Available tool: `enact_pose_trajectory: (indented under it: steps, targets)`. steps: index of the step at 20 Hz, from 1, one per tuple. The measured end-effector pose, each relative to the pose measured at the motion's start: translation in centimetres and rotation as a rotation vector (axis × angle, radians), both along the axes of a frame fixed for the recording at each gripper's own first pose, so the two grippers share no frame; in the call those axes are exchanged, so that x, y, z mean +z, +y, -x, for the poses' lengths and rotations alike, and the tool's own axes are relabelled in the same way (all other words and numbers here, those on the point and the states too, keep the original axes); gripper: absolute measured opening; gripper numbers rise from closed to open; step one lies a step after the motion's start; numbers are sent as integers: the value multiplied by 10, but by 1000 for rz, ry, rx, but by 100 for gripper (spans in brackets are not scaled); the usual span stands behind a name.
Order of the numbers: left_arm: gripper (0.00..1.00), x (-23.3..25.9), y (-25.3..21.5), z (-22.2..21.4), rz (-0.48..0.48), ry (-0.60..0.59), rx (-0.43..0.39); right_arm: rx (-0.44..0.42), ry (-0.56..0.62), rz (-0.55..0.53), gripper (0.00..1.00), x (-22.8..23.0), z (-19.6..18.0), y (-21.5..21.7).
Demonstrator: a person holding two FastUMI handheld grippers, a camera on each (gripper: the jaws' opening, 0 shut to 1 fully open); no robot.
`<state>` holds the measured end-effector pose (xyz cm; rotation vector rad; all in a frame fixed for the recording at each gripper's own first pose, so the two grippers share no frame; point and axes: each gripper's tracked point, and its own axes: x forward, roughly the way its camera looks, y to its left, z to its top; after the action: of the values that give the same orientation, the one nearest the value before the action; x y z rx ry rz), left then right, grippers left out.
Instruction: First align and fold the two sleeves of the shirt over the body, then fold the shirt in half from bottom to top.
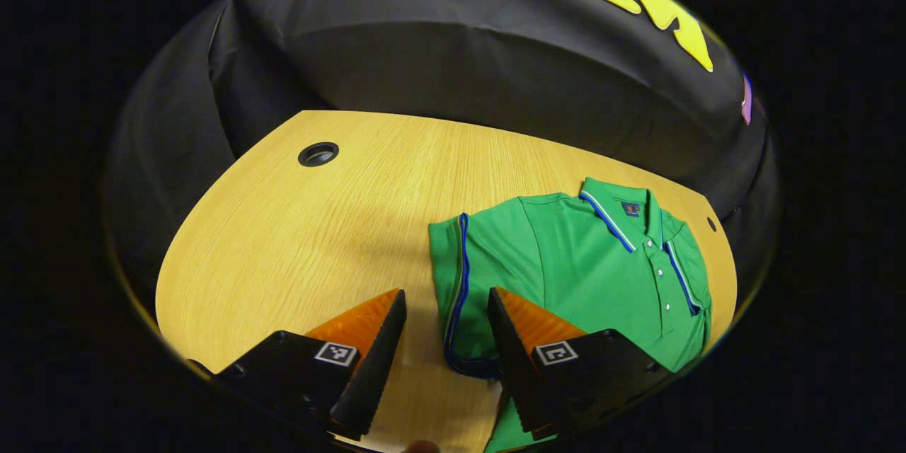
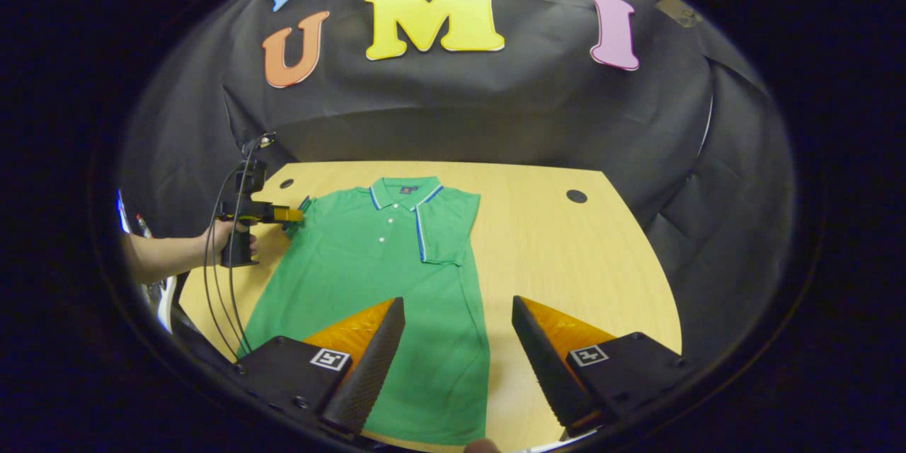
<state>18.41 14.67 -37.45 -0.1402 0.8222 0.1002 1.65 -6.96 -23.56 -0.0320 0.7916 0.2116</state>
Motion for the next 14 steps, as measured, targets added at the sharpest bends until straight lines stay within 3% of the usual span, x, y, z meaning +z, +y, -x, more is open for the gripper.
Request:
enact_pose_trajectory:
  steps: [1, 4, 7, 8, 9, 14]
  targets:
    - [73, 0, 0, -3, -7, -10, -2, -6, 1, 2, 96, -1, -1, 0]
    - [29, -3, 9, -5, -59, -5, 16, -18, 8, 17, 96, -7, -2, 0]
    - [8, 1, 9, -7, -38, -17, 19, -42, -32, 52, 97, 1, -8, -6]
    - [4, 8, 9, -8, -20, -33, 25, -55, -62, 53, 94, 8, -12, -8]
    - [4, 15, 10, -11, -8, -56, 30, -72, -85, 45, 98, 14, -15, -9]
    - [3, 57, -9, -22, 27, -122, -5, -116, -86, 18, 94, 13, -14, -16]
